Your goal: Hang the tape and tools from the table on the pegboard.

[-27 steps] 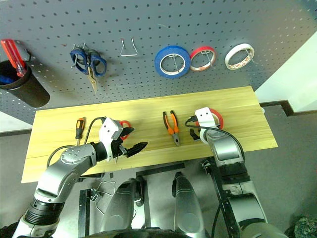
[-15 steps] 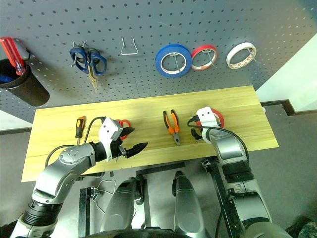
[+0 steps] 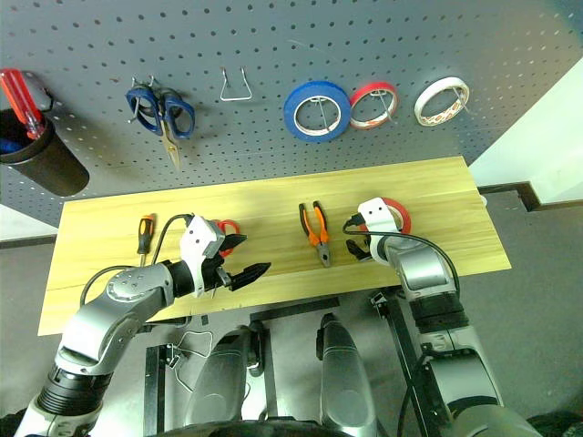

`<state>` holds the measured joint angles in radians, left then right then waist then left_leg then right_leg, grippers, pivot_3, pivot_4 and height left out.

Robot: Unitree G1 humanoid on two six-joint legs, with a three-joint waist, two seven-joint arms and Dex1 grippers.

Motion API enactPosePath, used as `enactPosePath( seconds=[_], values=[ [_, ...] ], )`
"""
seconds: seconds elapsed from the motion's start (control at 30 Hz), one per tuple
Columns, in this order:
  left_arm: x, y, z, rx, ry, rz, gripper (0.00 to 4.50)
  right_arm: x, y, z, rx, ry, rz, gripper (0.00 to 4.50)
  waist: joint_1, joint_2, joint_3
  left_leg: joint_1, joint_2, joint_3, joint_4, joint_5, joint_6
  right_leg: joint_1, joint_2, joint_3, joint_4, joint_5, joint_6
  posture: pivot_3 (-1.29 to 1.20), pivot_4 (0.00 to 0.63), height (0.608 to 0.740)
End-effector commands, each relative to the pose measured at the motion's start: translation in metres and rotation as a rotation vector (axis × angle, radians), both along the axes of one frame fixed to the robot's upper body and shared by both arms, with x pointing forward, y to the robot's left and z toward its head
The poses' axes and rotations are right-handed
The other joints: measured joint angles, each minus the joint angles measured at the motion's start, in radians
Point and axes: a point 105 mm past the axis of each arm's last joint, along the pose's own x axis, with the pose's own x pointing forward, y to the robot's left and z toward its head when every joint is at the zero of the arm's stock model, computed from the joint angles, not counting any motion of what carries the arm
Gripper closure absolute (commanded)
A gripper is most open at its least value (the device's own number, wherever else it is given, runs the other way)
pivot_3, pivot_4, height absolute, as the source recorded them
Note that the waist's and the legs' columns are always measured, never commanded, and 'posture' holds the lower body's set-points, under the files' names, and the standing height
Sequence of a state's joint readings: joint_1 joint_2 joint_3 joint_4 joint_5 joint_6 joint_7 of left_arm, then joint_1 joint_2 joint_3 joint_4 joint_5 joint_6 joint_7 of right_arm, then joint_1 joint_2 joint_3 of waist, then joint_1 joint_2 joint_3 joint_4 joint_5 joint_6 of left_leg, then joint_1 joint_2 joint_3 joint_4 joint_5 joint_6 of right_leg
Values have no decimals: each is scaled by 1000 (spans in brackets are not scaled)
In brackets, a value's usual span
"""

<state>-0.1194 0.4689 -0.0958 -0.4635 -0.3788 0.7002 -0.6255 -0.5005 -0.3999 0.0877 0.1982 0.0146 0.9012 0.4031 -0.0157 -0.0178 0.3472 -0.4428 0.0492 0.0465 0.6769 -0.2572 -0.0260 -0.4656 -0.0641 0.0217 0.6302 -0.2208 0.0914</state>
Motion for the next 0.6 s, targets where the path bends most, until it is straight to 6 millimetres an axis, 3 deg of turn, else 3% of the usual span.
enactPosePath(
  seconds=[0.03,0.37,0.47,0.6],
  values=[
    [-5,-2,8,-7,-28,-11,0,-8,-5,-17,-12,61,-14,52,0,0,0,0,0,0,0,0,0,0,0,0,0,0,0,66,405,716],
    [-6,-2,12,-3,-35,-7,0,-3,-11,-16,2,52,-42,52,1,-1,2,0,0,-2,0,0,0,0,0,0,-1,0,0,70,409,716],
    [-7,-2,12,-2,-31,-8,0,-2,-14,-15,1,41,-54,614,2,-1,2,0,0,-2,0,0,0,0,-1,0,-1,0,0,71,410,716],
    [-8,-2,12,-2,-29,-11,0,-2,-15,-15,-1,38,-55,1943,3,-1,3,0,0,-2,-1,0,0,0,-1,0,-1,0,-1,71,410,716]
  ],
)
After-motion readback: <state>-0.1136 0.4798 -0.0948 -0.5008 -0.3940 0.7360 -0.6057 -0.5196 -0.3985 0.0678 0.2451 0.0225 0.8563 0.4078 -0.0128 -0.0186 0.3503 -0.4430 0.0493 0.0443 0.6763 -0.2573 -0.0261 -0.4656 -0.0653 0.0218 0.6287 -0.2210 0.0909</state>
